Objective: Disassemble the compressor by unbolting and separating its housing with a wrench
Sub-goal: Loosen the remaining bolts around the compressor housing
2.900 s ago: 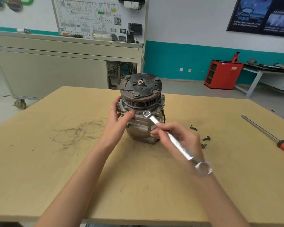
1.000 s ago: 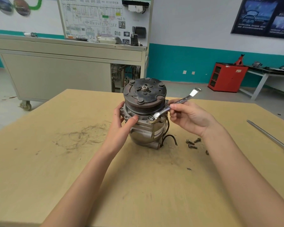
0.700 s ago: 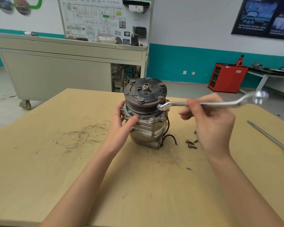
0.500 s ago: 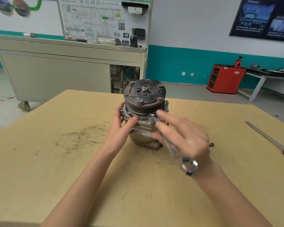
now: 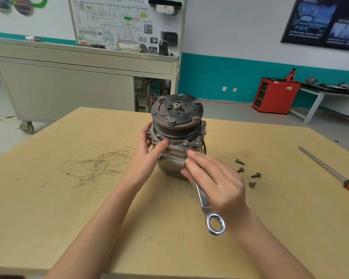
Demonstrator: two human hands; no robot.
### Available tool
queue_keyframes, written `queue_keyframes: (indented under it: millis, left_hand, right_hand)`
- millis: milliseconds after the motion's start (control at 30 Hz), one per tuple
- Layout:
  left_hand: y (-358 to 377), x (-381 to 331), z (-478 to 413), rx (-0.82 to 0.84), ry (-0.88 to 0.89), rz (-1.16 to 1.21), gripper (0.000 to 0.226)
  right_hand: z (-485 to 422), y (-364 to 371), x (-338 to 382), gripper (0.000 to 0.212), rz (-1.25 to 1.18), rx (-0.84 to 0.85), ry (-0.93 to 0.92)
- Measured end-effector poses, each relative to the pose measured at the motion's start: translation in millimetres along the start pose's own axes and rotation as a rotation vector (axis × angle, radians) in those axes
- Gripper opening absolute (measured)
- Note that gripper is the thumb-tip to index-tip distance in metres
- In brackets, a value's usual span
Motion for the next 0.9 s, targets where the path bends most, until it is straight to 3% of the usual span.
queue_keyframes:
  millis: [400,900]
  left_hand:
    - [1,1,0,-0.006,0.012,0.008,0.058]
    - [0,5,-2,0.001,0.011,0.016,0.064]
  right_hand:
    - [-6,4,9,0.009,0.08,0.094,-0.188]
    - [-7,11,11,0.016,0.046,0.06,-0.196]
Point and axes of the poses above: each hand's wrist, its own z-axis away from the middle knuckle, its own y-axis out of the palm, x = y × z, the point moved 5 cm from there along -z, towards the middle knuckle, and after that the axes turned 3 degrees about -x, right-handed, at the moved point
